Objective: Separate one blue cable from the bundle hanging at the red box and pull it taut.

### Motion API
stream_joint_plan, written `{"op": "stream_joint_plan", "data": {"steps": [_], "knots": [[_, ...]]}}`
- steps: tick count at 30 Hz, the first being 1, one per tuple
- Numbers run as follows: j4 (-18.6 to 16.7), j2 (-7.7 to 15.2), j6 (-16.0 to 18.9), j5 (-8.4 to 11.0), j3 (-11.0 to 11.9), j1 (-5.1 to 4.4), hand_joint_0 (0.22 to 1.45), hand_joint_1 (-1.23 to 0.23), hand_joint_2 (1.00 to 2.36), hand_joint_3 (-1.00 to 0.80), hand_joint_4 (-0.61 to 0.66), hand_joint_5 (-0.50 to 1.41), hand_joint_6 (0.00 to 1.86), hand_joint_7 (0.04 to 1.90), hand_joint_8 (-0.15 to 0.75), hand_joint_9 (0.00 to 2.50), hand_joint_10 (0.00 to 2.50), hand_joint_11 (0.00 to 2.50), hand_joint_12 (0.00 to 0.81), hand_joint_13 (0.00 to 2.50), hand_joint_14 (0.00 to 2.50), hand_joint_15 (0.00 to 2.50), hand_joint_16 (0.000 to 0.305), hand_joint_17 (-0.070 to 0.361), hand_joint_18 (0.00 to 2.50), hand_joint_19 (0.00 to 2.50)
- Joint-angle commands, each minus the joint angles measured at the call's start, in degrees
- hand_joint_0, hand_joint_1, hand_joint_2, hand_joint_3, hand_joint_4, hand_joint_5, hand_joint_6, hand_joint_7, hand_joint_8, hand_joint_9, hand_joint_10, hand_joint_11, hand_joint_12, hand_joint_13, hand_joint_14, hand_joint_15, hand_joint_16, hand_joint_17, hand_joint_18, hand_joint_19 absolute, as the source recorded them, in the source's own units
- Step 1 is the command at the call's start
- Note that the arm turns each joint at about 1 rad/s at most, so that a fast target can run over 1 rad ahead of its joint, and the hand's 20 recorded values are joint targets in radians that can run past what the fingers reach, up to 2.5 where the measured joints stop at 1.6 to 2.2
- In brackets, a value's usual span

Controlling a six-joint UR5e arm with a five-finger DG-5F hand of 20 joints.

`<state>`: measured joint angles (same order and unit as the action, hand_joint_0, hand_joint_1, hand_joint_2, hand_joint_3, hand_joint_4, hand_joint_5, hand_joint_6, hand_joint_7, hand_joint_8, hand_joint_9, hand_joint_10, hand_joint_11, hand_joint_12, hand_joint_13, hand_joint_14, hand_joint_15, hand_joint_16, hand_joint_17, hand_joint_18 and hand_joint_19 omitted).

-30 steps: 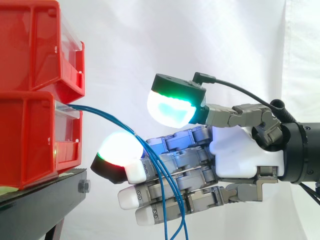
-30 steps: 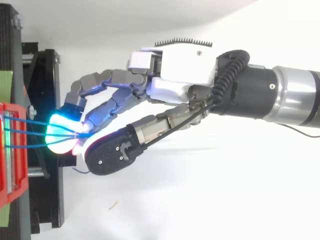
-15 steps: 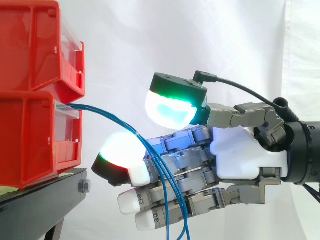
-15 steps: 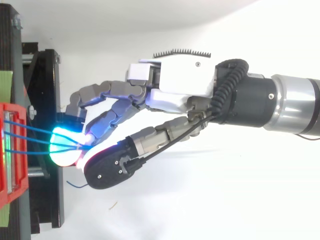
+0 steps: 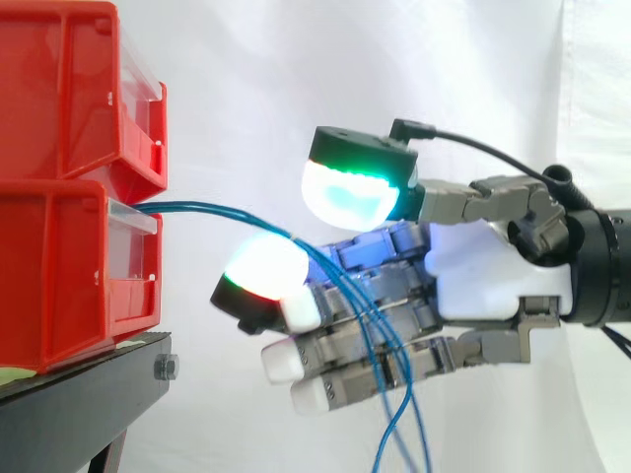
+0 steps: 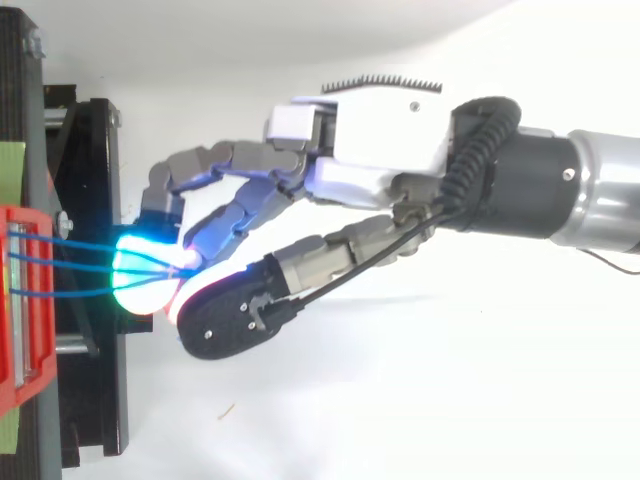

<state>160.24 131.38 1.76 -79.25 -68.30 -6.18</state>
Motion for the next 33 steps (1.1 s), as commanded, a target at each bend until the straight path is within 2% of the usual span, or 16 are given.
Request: {"op": "stream_joint_plan", "data": {"steps": [1, 9, 13, 14, 15, 18, 24, 28, 29, 33], "knots": [[1.48, -1.39, -2.11, -0.20, -0.08, 0.73, 0.66, -0.70, 1.01, -0.28, 0.18, -0.12, 0.57, 1.19, 0.303, 0.82, 0.01, 0.44, 0.296, 0.76, 0.01, 0.26, 0.027, 0.060, 0.57, 0.23], [4.55, -2.35, -3.25, -0.64, 0.01, 0.91, 0.64, -0.69, 1.01, -0.31, 0.18, -0.12, 0.58, 1.17, 0.304, 0.84, 0.01, 0.45, 0.298, 0.79, 0.01, 0.28, 0.027, 0.060, 0.58, 0.25], [4.55, -2.35, -3.34, -0.55, -0.08, 0.73, 0.64, -0.68, 1.01, -0.28, 0.16, -0.13, 0.64, 1.14, 0.308, 0.84, 0.01, 0.47, 0.300, 0.79, 0.01, 0.28, 0.027, 0.061, 0.58, 0.25], [4.55, -2.44, -3.34, -0.46, 0.01, 0.64, 0.63, -0.68, 1.01, -0.25, 0.15, -0.14, 0.67, 1.11, 0.307, 0.83, 0.02, 0.50, 0.300, 0.79, 0.01, 0.29, 0.027, 0.061, 0.58, 0.25], [4.55, -2.35, -3.34, -0.38, -0.08, 0.64, 0.64, -0.68, 1.01, -0.24, 0.17, -0.16, 0.72, 1.00, 0.312, 0.83, 0.01, 0.51, 0.305, 0.80, 0.01, 0.29, 0.028, 0.063, 0.59, 0.25], [4.55, -2.35, -3.34, -0.38, 0.01, 0.47, 0.65, -0.71, 1.01, -0.21, 0.18, -0.18, 0.79, 0.92, 0.313, 0.82, 0.02, 0.53, 0.311, 0.80, 0.01, 0.30, 0.029, 0.066, 0.60, 0.24], [4.55, -2.35, -3.69, -0.29, -0.08, 0.38, 0.63, -0.72, 1.01, -0.25, 0.18, -0.20, 0.86, 0.88, 0.310, 0.82, 0.01, 0.58, 0.310, 0.80, 0.01, 0.31, 0.029, 0.066, 0.60, 0.26], [4.55, -2.35, -4.04, -0.29, -0.08, 0.38, 0.61, -0.69, 1.01, -0.04, 0.12, -0.20, 0.92, 0.87, 0.358, 0.88, 0.01, 0.68, 0.356, 0.84, 0.01, 0.32, 0.038, 0.086, 0.67, 0.23], [4.55, -2.35, -4.04, -0.29, -0.08, 0.38, 0.59, -0.70, 1.11, -0.01, 0.11, -0.20, 0.93, 0.87, 0.371, 0.89, 0.01, 0.70, 0.373, 0.86, 0.01, 0.32, 0.041, 0.093, 0.70, 0.21], [4.55, -2.35, -4.22, -0.20, -0.08, 0.29, 0.60, -0.74, 1.12, 0.00, 0.16, -0.20, 0.95, 0.86, 0.368, 0.89, 0.01, 0.73, 0.373, 0.86, 0.01, 0.33, 0.042, 0.094, 0.71, 0.22]]}}
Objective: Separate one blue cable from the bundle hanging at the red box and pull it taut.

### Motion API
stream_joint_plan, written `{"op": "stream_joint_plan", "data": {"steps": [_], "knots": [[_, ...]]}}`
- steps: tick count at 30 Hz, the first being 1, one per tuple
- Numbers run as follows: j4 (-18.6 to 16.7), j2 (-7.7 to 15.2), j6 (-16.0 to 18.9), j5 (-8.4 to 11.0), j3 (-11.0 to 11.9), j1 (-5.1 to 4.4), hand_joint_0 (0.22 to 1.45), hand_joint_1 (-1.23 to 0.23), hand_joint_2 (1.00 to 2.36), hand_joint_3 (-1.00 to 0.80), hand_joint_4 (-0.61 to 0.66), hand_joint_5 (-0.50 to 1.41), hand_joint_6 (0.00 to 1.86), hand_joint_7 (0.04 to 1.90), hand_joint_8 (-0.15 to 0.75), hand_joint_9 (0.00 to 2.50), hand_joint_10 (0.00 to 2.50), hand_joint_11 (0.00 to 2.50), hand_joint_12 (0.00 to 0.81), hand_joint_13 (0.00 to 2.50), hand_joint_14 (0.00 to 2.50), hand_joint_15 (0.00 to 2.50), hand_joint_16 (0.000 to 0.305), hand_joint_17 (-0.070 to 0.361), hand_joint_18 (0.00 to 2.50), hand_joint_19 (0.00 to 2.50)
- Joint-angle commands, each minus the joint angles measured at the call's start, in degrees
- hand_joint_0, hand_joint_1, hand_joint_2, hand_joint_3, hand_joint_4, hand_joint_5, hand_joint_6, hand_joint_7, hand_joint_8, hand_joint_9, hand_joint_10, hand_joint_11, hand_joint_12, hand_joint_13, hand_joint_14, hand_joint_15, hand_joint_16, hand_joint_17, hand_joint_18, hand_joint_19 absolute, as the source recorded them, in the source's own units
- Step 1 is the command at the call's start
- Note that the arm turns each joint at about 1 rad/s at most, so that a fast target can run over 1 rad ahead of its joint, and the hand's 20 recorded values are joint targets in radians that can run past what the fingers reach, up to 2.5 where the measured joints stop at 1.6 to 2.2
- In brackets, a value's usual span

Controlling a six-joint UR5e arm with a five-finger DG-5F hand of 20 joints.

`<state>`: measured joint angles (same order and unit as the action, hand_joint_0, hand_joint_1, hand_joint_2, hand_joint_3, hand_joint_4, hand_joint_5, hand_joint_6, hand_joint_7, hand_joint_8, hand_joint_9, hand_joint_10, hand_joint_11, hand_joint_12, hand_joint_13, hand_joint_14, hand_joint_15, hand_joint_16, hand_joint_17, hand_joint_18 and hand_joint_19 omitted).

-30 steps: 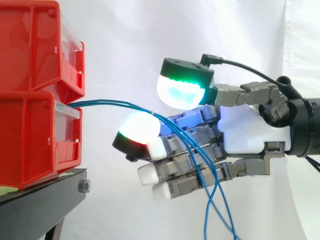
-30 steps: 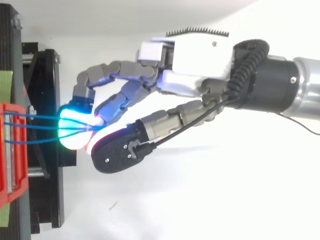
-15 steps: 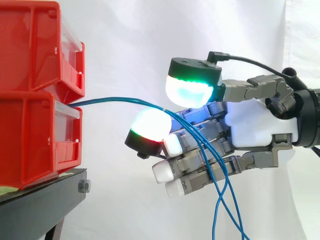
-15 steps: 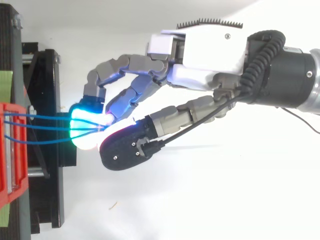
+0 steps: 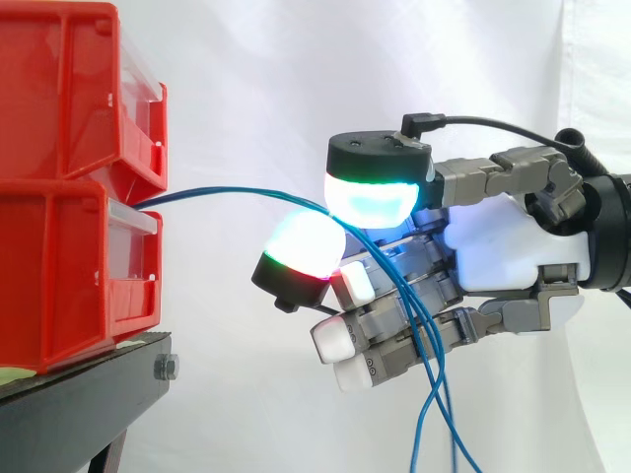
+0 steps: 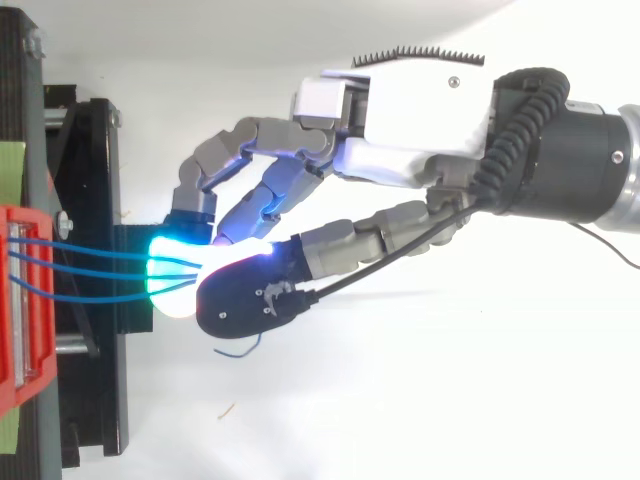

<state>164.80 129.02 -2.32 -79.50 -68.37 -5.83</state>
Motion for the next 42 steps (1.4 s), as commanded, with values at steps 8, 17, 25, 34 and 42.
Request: {"op": "stream_joint_plan", "data": {"steps": [8, 17, 25, 34, 42], "knots": [[-0.09, 0.00, -0.14, 0.23, -0.01, -0.24, 0.66, -0.80, 1.01, -0.17, 0.14, -0.21, 0.95, 0.90, 0.331, 0.91, 0.02, 0.85, 0.338, 0.84, 0.01, 0.36, 0.034, 0.076, 0.66, 0.26], [-0.18, 0.00, -0.58, 0.23, -0.01, -0.24, 0.68, -0.84, 1.00, -0.50, 0.14, -0.20, 0.95, 0.97, 0.328, 0.96, 0.02, 0.92, 0.325, 0.88, 0.01, 0.39, 0.030, 0.067, 0.70, 0.29], [-0.35, 0.00, -0.85, 0.23, -0.01, -0.24, 0.56, -0.67, 1.00, -0.50, 0.13, -0.18, 0.94, 0.97, 0.335, 1.00, 0.02, 0.93, 0.333, 0.90, 0.02, 0.42, 0.032, 0.073, 0.73, 0.35], [-0.35, 0.00, -0.94, 0.23, 0.08, -0.24, 0.61, -0.72, 1.01, -0.23, 0.07, -0.18, 0.92, 1.02, 0.350, 0.97, 0.02, 0.89, 0.359, 0.90, 0.02, 0.44, 0.041, 0.092, 0.79, 0.41], [-0.44, 0.00, -1.37, 0.23, -0.01, -0.24, 0.66, -0.82, 1.01, -0.29, 0.02, -0.20, 0.93, 1.02, 0.309, 0.89, 0.02, 0.91, 0.347, 0.87, 0.02, 0.46, 0.037, 0.084, 0.77, 0.44]]}}
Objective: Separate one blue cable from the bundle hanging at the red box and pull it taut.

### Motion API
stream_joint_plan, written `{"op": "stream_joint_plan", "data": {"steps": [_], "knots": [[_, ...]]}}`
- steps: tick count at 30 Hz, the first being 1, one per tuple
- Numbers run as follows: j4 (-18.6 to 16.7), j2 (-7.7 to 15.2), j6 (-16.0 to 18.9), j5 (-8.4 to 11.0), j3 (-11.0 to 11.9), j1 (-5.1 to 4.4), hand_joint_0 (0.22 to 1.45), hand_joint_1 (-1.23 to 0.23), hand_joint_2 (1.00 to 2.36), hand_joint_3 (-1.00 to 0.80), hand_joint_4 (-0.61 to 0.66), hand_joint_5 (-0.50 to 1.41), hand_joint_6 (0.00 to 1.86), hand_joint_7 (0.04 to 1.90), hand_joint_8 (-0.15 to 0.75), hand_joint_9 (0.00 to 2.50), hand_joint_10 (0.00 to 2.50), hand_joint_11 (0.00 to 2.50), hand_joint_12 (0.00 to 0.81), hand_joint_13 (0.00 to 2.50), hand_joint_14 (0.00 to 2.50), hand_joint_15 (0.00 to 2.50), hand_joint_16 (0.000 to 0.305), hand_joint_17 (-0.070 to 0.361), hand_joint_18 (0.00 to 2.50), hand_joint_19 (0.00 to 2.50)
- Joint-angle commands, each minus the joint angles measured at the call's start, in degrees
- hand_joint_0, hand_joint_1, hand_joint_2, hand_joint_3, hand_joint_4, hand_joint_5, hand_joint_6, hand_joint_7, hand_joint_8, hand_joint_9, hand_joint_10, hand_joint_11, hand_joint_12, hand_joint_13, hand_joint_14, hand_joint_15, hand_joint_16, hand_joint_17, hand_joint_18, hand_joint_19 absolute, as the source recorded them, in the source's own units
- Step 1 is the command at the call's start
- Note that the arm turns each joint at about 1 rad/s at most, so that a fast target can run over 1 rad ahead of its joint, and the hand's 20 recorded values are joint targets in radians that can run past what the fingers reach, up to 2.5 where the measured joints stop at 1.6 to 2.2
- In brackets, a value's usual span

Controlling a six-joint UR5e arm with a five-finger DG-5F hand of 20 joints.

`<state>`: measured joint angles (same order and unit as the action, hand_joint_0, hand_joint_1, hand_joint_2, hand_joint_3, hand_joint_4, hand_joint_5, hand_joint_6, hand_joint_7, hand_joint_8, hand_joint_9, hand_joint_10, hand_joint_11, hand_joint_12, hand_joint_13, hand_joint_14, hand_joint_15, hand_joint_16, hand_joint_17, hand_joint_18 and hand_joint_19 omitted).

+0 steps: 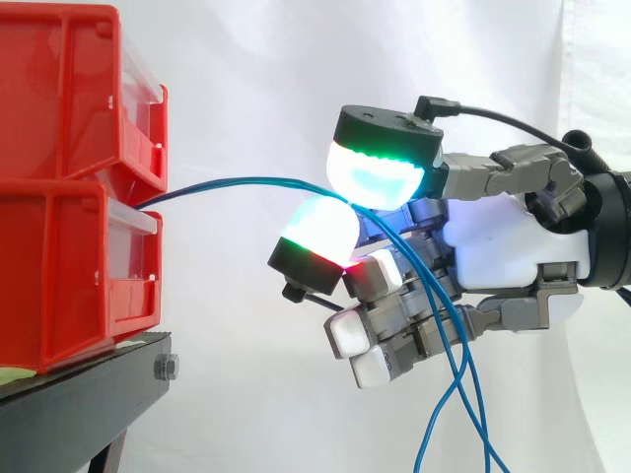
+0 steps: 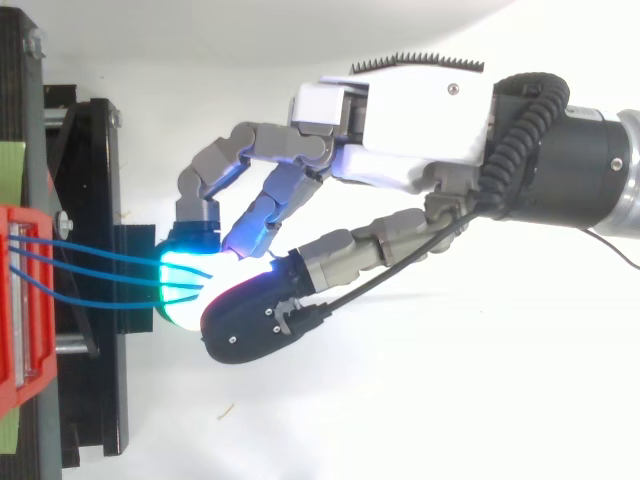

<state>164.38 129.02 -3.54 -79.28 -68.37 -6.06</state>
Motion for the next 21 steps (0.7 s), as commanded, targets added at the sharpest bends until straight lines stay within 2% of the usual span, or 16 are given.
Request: {"op": "stream_joint_plan", "data": {"steps": [1, 5, 10, 12, 15, 19, 21], "knots": [[-0.03, 0.00, -0.15, 0.00, 0.08, 0.00, 0.67, -0.83, 1.01, -0.34, 0.03, -0.20, 0.93, 1.03, 0.308, 0.89, 0.02, 0.90, 0.345, 0.87, 0.02, 0.47, 0.037, 0.084, 0.77, 0.44], [-0.03, 0.00, -1.11, 0.00, -0.01, 0.00, 0.72, -0.86, 1.00, -0.49, 0.05, -0.20, 0.94, 1.00, 0.304, 0.88, 0.02, 0.88, 0.342, 0.88, 0.02, 0.46, 0.037, 0.084, 0.80, 0.43], [-0.20, 0.00, -2.08, 0.00, -0.01, 0.00, 0.71, -0.88, 1.00, -0.50, 0.09, -0.20, 0.94, 0.99, 0.304, 0.89, 0.02, 0.88, 0.337, 0.89, 0.02, 0.47, 0.037, 0.083, 0.82, 0.43], [-0.29, 0.00, -2.17, 0.00, -0.01, 0.00, 0.61, -0.82, 1.00, -0.50, 0.10, -0.19, 0.93, 0.99, 0.307, 0.90, 0.02, 0.88, 0.339, 0.89, 0.02, 0.47, 0.038, 0.084, 0.82, 0.46], [-0.29, 0.00, -2.17, 0.00, -0.01, 0.00, 0.55, -0.71, 1.00, -0.50, 0.11, -0.18, 0.92, 0.97, 0.318, 0.91, 0.02, 0.88, 0.349, 0.91, 0.02, 0.49, 0.040, 0.090, 0.83, 0.47], [-0.29, 0.00, -2.17, 0.00, -0.01, 0.00, 0.55, -0.62, 1.00, -0.50, 0.12, -0.17, 0.90, 0.97, 0.326, 0.93, 0.02, 0.87, 0.352, 0.91, 0.02, 0.49, 0.040, 0.090, 0.83, 0.50], [-0.29, 0.00, -2.26, 0.00, -0.01, 0.00, 0.60, -0.59, 1.00, -0.50, 0.11, -0.17, 0.88, 1.00, 0.316, 0.94, 0.02, 0.86, 0.343, 0.91, 0.02, 0.50, 0.038, 0.086, 0.82, 0.51]]}}
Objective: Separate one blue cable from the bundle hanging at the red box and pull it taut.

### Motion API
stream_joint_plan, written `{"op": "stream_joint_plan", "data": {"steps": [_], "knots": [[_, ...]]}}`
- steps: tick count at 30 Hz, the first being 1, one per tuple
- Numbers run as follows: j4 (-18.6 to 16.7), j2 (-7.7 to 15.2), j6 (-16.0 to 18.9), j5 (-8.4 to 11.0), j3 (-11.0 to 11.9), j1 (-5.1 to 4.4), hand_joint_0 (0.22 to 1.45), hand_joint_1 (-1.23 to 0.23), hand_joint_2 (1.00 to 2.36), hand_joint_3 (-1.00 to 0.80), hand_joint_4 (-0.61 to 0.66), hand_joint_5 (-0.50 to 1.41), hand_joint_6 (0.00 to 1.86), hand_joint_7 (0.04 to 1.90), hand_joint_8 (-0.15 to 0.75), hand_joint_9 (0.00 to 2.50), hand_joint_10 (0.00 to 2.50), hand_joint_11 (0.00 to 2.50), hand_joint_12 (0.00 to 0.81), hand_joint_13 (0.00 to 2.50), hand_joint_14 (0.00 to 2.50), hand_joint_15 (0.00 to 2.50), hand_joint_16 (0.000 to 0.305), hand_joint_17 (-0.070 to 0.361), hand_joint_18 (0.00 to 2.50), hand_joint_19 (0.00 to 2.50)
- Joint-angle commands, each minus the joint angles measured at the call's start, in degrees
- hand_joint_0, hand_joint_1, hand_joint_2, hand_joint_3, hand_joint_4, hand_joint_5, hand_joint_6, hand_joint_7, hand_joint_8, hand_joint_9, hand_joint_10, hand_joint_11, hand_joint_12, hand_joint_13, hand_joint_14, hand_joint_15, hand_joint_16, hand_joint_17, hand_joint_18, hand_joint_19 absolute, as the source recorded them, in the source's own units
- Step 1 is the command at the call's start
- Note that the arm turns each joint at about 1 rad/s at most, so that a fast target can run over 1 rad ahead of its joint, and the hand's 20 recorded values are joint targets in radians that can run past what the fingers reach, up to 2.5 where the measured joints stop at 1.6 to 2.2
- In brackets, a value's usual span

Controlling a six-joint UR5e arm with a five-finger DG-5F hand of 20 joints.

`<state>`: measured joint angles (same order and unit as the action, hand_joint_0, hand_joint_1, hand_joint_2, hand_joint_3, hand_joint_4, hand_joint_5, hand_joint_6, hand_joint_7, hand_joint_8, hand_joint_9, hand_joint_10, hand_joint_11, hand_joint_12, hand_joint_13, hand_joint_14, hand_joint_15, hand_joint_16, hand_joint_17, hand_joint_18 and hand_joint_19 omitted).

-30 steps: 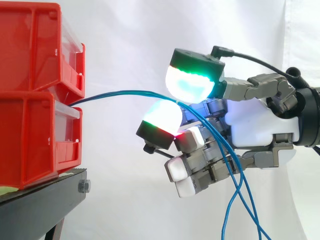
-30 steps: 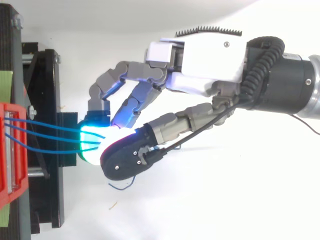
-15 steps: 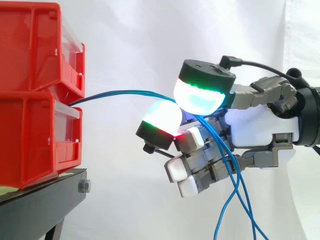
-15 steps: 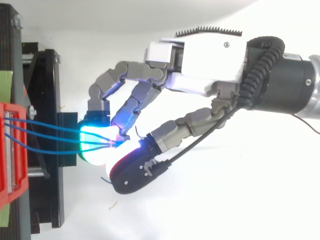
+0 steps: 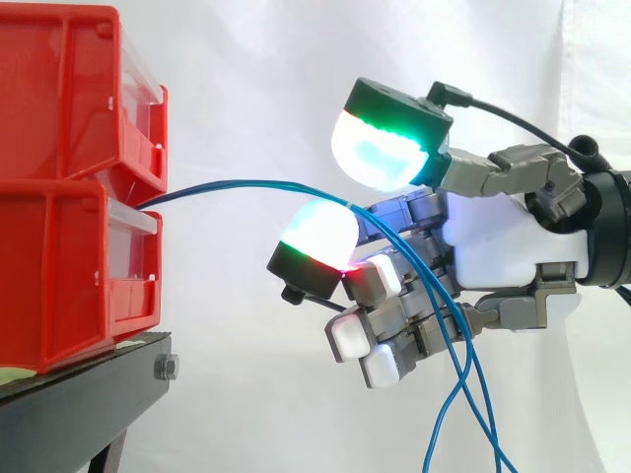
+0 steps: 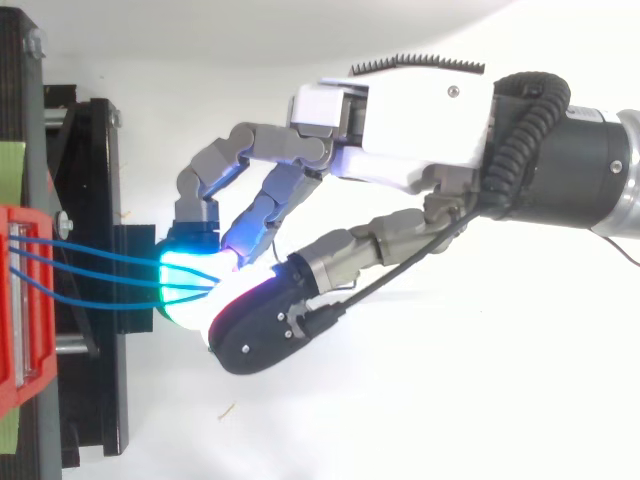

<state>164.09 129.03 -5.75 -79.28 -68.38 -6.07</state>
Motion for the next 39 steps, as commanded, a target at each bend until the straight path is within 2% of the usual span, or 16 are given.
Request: {"op": "stream_joint_plan", "data": {"steps": [1, 5, 9, 16, 19, 21, 25, 27, 30, 32, 34, 35, 37, 39], "knots": [[0.00, 0.00, -0.05, 0.00, 0.00, 0.00, 0.61, -0.59, 1.00, -0.50, 0.09, -0.17, 0.88, 1.01, 0.315, 0.94, 0.02, 0.86, 0.342, 0.91, 0.02, 0.50, 0.038, 0.086, 0.82, 0.52], [0.00, 0.00, -0.05, 0.00, 0.00, 0.00, 0.61, -0.70, 1.01, -0.27, 0.07, -0.16, 0.89, 1.09, 0.327, 0.94, 0.02, 0.87, 0.356, 0.92, 0.02, 0.50, 0.040, 0.090, 0.83, 0.52], [0.00, 0.00, 0.04, 0.00, 0.00, 0.00, 0.62, -0.79, 1.01, -0.17, -0.01, -0.17, 0.92, 1.12, 0.334, 0.92, 0.02, 0.88, 0.366, 0.92, 0.02, 0.49, 0.042, 0.095, 0.86, 0.49], [0.00, 0.00, -0.05, 0.09, 0.00, 0.00, 0.73, -0.88, 1.01, -0.40, -0.03, -0.19, 0.93, 1.09, 0.307, 0.89, 0.02, 0.88, 0.341, 0.90, 0.02, 0.48, 0.038, 0.085, 0.85, 0.46], [0.00, 0.00, -0.05, 0.35, 0.00, 0.00, 0.73, -0.88, 1.00, -0.50, 0.02, -0.18, 0.93, 1.05, 0.305, 0.90, 0.02, 0.88, 0.336, 0.90, 0.02, 0.48, 0.037, 0.083, 0.84, 0.45], [0.00, 0.00, -0.05, 0.62, 0.00, 0.00, 0.63, -0.80, 1.00, -0.50, 0.07, -0.17, 0.92, 1.04, 0.307, 0.91, 0.02, 0.86, 0.330, 0.90, 0.02, 0.49, 0.036, 0.082, 0.84, 0.47], [0.00, 0.00, 0.13, 0.70, 0.00, 0.00, 0.53, -0.65, 1.00, -0.50, 0.09, -0.16, 0.91, 1.01, 0.326, 0.94, 0.02, 0.86, 0.349, 0.92, 0.02, 0.50, 0.039, 0.088, 0.84, 0.49], [-0.18, 0.00, -0.05, 1.32, 0.00, 0.00, 0.54, -0.54, 1.00, -0.50, 0.10, -0.16, 0.89, 1.01, 0.326, 0.96, 0.02, 0.85, 0.348, 0.93, 0.02, 0.50, 0.039, 0.087, 0.83, 0.50], [-0.44, 0.00, -0.05, 1.67, 0.09, -0.17, 0.59, -0.45, 1.00, -0.50, 0.09, -0.16, 0.88, 1.04, 0.318, 0.96, 0.02, 0.85, 0.336, 0.92, 0.02, 0.51, 0.037, 0.083, 0.81, 0.53], [-0.44, 0.00, -0.05, 1.67, 0.09, -0.17, 0.61, -0.48, 1.00, -0.48, 0.07, -0.15, 0.88, 1.06, 0.319, 0.96, 0.02, 0.85, 0.337, 0.91, 0.02, 0.51, 0.037, 0.083, 0.80, 0.54], [-0.44, 0.00, -0.05, 1.67, 0.00, -0.17, 0.61, -0.55, 1.01, -0.38, 0.08, -0.15, 0.87, 1.12, 0.318, 0.96, 0.02, 0.86, 0.342, 0.91, 0.02, 0.52, 0.037, 0.084, 0.80, 0.54], [-0.44, 0.00, -0.05, 1.67, 0.00, -0.17, 0.60, -0.62, 1.01, -0.27, 0.09, -0.15, 0.88, 1.17, 0.338, 0.96, 0.02, 0.85, 0.359, 0.93, 0.02, 0.51, 0.041, 0.093, 0.83, 0.52], [-0.35, 0.00, -0.05, 1.67, 0.00, -0.26, 0.60, -0.73, 1.01, -0.17, 0.09, -0.15, 0.90, 1.14, 0.353, 0.95, 0.02, 0.86, 0.377, 0.94, 0.02, 0.49, 0.045, 0.101, 0.86, 0.50], [-0.44, 0.00, -0.05, 1.85, 0.00, -0.35, 0.60, -0.76, 1.01, -0.15, 0.06, -0.16, 0.91, 1.10, 0.348, 0.95, 0.02, 0.85, 0.374, 0.94, 0.02, 0.51, 0.045, 0.100, 0.87, 0.50]]}}
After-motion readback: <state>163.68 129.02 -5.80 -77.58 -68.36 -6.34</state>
